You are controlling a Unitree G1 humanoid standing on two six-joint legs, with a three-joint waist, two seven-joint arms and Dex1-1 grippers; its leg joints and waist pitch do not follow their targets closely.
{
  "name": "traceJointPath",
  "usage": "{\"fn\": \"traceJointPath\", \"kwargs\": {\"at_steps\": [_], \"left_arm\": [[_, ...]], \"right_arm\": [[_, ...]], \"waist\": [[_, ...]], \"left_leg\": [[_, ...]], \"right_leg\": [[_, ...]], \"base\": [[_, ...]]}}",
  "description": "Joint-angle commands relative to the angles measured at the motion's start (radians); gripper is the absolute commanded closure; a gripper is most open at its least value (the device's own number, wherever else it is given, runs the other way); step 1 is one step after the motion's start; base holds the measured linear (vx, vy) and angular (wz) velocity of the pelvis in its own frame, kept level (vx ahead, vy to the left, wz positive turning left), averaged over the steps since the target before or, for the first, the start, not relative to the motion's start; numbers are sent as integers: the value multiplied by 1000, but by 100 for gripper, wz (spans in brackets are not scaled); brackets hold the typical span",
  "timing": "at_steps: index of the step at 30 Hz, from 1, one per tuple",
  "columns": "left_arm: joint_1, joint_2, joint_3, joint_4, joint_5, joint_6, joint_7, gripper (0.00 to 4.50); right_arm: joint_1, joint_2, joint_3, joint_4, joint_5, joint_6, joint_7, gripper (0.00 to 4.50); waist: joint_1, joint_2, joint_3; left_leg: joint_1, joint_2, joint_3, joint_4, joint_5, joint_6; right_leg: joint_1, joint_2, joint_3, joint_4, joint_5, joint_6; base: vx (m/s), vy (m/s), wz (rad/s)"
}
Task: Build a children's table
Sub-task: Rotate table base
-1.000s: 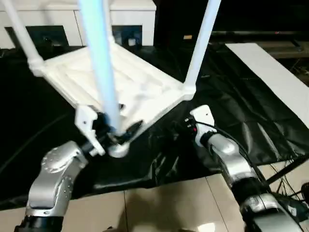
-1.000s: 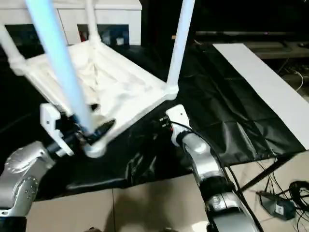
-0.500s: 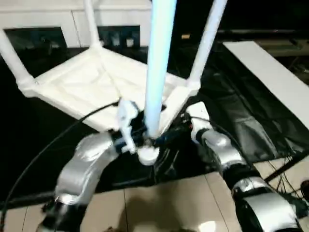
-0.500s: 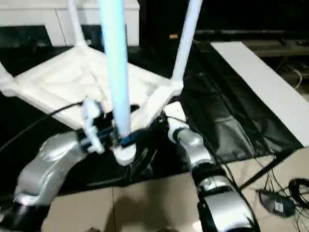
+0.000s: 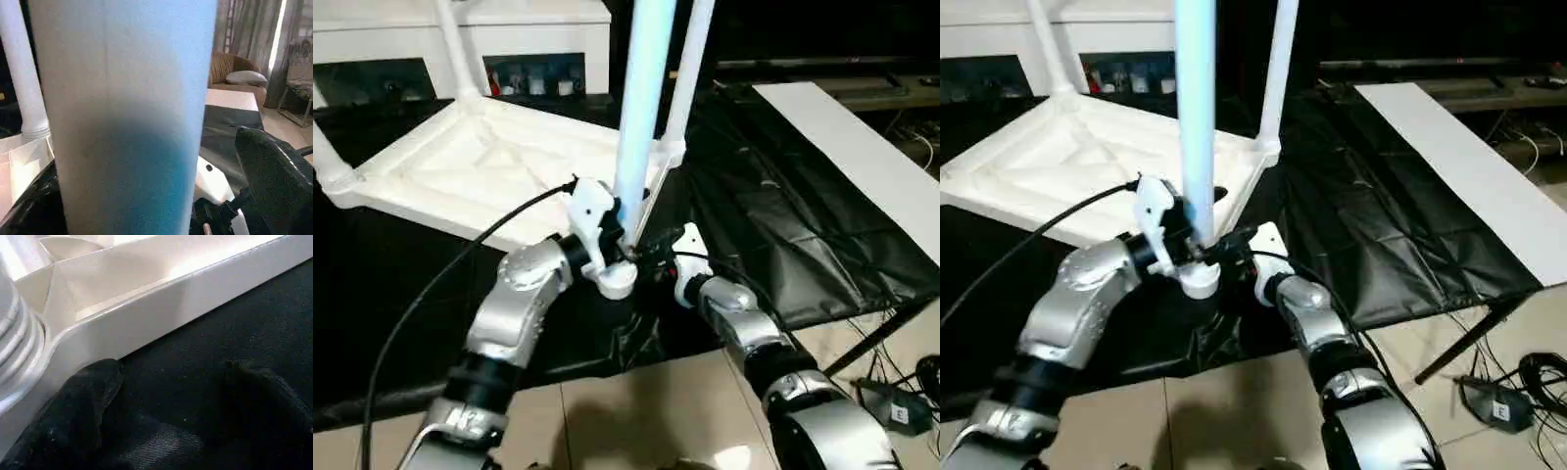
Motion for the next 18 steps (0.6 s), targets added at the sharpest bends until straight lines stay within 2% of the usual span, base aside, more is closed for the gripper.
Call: {"fn": "traceJointPath", "kwargs": {"at_steps": [1,4,5,6,8,9,10,12,14,15,18], "left_arm": [[-65,-73,-85,36,15,-18,0,6],[-88,-102,-85,70,28,-39,25,6],[-114,-126,-81,129,65,-87,66,6],[-120,-130,-80,143,74,-96,78,6],[-172,-141,-70,250,138,-154,170,6],[-185,-142,-62,274,141,-161,180,6],[-208,-127,-51,310,152,-187,177,6],[-211,-115,-41,313,137,-191,142,6],[-206,-89,-24,291,109,-203,74,6],[-200,-84,-17,272,86,-182,44,6],[-189,-72,-10,254,59,-167,-10,6]], "right_arm": [[-3,77,66,-11,-8,-26,76,32],[-1,56,45,-22,-6,-33,53,32],[0,34,24,-31,-6,-47,36,32],[0,29,19,-33,-6,-50,31,32],[2,-20,-16,-59,-3,-73,-14,32],[5,-34,-26,-70,1,-76,-21,32],[17,-66,-40,-110,6,-86,-22,32],[32,-88,-51,-147,14,-87,-11,32],[65,-126,-71,-228,28,-76,10,32],[76,-136,-74,-254,32,-71,21,32],[101,-159,-77,-299,39,-62,44,32]], "waist": [[7,26,-74],[14,26,-71],[21,52,-71],[18,40,-67],[29,39,-69],[32,36,-69],[33,44,-68],[37,40,-75],[37,38,-86],[37,41,-87],[35,44,-85]], "left_leg": [[4,52,-15,-74,-111,56],[9,54,-14,-77,-150,47],[11,54,-18,-76,-161,35],[12,54,-14,-80,-179,35],[23,52,-12,-76,-210,25],[17,51,-12,-76,-195,32],[11,50,-14,-76,-184,35],[7,49,-15,-73,-139,51],[-11,46,-16,-63,-30,106],[-11,44,-15,-59,-8,132],[-10,45,-13,-58,-14,163]], "right_leg": [[58,-83,48,-64,43,-309],[55,-84,49,-71,-9,-305],[53,-87,49,-69,-22,-302],[49,-80,46,-80,-39,-293],[48,-81,48,-82,-73,-284],[51,-84,49,-82,-79,-281],[54,-86,49,-82,-80,-278],[58,-86,49,-77,-38,-267],[67,-87,47,-57,119,-278],[64,-86,46,-54,166,-289],[58,-84,43,-56,171,-310]], "base": [[0,0,0],[0,0,0],[0,0,0],[0,0,0],[0,0,0],[0,0,0],[0,0,0],[0,0,0],[0,0,0],[0,0,0],[0,0,0]]}}
